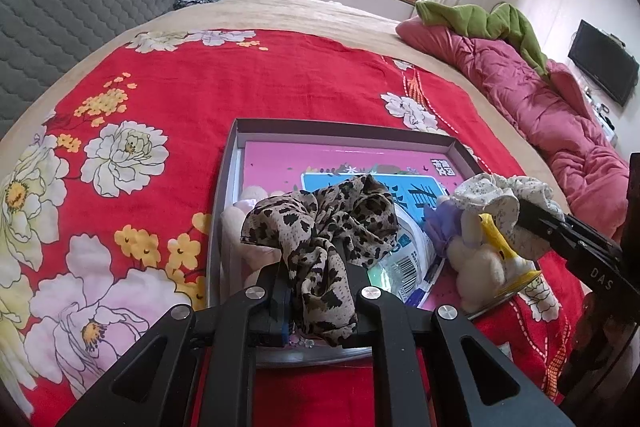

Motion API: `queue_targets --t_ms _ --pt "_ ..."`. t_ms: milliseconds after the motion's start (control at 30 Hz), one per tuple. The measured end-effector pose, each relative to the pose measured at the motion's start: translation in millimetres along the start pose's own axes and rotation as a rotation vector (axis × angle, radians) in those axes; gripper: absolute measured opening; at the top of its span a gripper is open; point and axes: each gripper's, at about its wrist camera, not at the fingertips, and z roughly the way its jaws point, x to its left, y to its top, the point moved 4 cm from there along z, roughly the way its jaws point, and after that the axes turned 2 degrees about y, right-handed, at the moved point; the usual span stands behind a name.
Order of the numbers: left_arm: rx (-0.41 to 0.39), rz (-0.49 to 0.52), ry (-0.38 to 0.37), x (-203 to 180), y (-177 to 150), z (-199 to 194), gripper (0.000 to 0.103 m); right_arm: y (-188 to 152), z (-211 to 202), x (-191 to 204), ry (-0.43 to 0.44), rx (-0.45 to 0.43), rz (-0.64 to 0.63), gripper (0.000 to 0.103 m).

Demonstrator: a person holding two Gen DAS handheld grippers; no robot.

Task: Organize soft objects
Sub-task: 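Lower and release the floral scrunchie with the right tool while the left tool releases the leopard scrunchie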

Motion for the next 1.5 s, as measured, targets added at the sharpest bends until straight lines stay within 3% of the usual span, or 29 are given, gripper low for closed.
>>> queue_targets --t_ms 233,433,733,967,1267,1500 --pt "0.001 -0.001 0.003 -0.6 -0.3 0.1 0.015 -6.1 12.5 -9.7 -0.034 0.047 0.025 0.018" --pt "-0.003 -0.001 0.008 0.1 -0.2 -0.7 0.016 -8.4 15.0 -12.7 -0.045 0.056 0.035 0.024" --pt "0.002 -0.005 0.004 1.0 0.1 -0.5 0.018 -5.1 10.0 -12.0 -0.076 0.037 0.022 0.052" --pt "0.000 -0.008 0.018 4.8 1.1 -1.1 0.033 2.0 -0.2 -9.7 -0.112 -0.008 -0.015 0.061" --pt "0.000 -0.015 0.026 8.3 2.0 -3.6 0.058 11.1 -21.7 -20.9 -0.171 -0.076 -0.006 0.064" --pt "-0.012 -0.004 0.028 8.0 3.7 -9.2 0.068 11.9 -47.3 -18.7 -0.178 -0.137 -0.004 0.070"
